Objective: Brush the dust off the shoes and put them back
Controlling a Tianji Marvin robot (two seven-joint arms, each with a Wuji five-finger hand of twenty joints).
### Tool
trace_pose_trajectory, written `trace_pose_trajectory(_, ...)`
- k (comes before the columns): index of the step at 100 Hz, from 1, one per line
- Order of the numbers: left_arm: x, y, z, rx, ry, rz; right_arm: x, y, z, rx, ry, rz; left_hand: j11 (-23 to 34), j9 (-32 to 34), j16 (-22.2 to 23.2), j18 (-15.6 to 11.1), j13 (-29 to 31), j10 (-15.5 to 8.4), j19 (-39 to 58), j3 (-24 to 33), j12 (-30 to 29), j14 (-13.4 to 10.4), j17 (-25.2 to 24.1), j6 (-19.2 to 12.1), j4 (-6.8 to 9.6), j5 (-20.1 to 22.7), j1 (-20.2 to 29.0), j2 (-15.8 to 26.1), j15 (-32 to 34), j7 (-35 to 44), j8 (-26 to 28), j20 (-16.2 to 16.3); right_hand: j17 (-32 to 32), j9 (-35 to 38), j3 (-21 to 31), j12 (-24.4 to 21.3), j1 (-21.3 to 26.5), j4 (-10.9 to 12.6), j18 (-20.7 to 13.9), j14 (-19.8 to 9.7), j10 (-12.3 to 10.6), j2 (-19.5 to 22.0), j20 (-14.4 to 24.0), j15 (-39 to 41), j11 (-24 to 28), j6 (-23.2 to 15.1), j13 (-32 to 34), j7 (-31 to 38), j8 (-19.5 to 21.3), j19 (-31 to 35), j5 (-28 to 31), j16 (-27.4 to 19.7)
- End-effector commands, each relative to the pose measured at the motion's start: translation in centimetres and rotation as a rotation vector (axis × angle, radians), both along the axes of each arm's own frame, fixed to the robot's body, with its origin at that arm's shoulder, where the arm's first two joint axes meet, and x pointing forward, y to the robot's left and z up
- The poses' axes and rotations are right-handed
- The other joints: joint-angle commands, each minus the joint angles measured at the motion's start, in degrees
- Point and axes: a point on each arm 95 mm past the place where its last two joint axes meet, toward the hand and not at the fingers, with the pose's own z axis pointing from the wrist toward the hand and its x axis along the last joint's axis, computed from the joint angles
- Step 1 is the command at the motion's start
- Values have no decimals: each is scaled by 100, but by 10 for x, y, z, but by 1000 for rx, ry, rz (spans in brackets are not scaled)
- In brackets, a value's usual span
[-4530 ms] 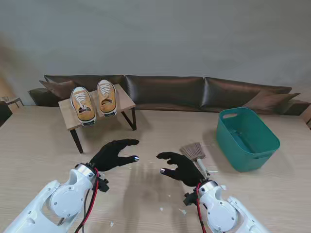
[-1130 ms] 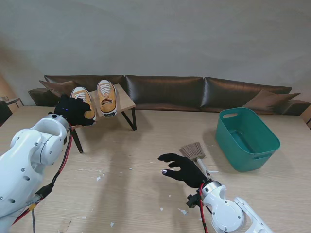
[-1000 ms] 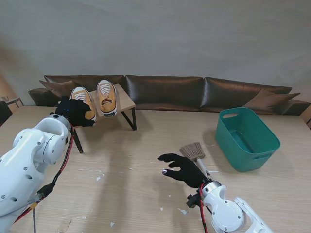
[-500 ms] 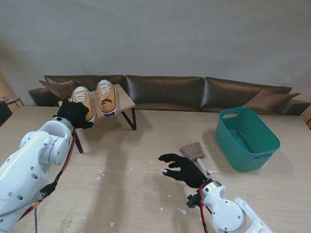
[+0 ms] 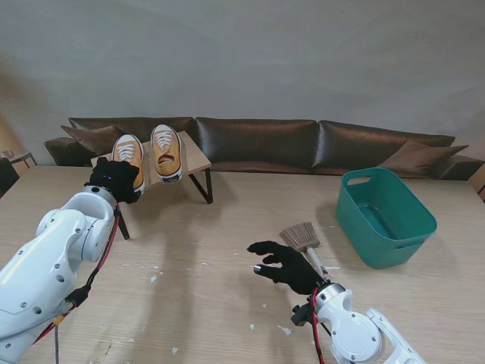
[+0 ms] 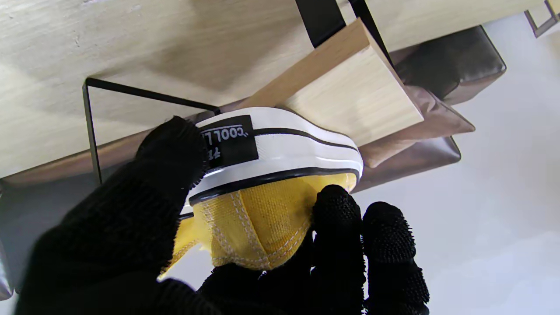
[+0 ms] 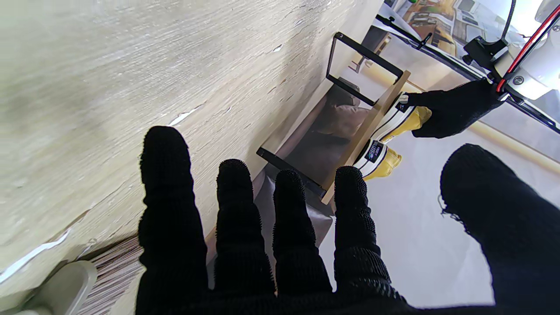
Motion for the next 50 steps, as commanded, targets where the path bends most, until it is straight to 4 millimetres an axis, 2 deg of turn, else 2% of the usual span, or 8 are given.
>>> trace_pose_trajectory(1,-1,2,-3,5,0,13,-5,4,-1,2,11,17,212,246,-96,159,322,-65,343,324,642,-118,192,-60,9,-76,644,22,393,599,143,33,-2534,-9,37,26,-90,135,-82,-79,-24,82,164,44,29,-6,18,86,-25,-121,-137,-18)
trace_pose_trajectory(5,-2,2,-3,6,-16,13,-5,4,0,2,12,17,302,444,-106,190,498,-115,429,396,893,-142,357,-59,32,26,715,51,494,794,215,32,-2535,-11,38,25,-90,135,-81,-85,-21,87,164,44,29,-7,18,91,-26,-122,-138,-19)
trace_pose_trajectory(23,-7,4,2,18,-46,18,-6,4,0,3,16,19,315,881,-234,235,889,-227,627,563,1018,-201,732,144,56,47,839,86,595,1059,220,-68,-2540,-3,47,24,-83,135,-79,-84,-8,101,164,44,37,20,16,114,-30,-124,-135,-20)
trace_pose_trajectory(25,-8,4,3,21,-50,17,-6,4,0,3,17,19,257,1033,-326,245,1015,-268,710,634,1032,-213,838,165,54,79,872,62,597,1107,217,-185,-2537,0,45,25,-85,134,-78,-86,-11,102,165,45,38,21,19,117,-30,-123,-132,-19)
trace_pose_trajectory(36,-10,5,6,27,-71,8,-6,4,0,3,18,19,22,1439,-516,327,1369,-338,855,694,857,-163,1137,190,49,148,957,-9,418,1146,224,-400,-2539,2,49,23,-83,135,-79,-80,-2,106,165,46,40,43,19,129,-34,-124,-127,-20)
trace_pose_trajectory(40,-11,6,7,30,-80,5,-6,4,0,4,19,18,-170,1684,-642,369,1586,-384,1002,649,764,-140,1288,204,62,169,1041,-21,308,1166,259,-639,-2537,1,51,22,-87,135,-78,-81,4,102,166,46,40,54,19,134,-36,-123,-123,-20)
trace_pose_trajectory(50,-13,7,8,32,-104,-3,-6,5,0,6,20,18,-240,2003,-747,446,1902,-524,1037,717,661,-169,1550,148,64,293,1213,-180,164,1284,424,-802,-2534,7,57,22,-86,135,-82,-77,2,108,166,47,45,56,23,142,-41,-120,-124,-21)
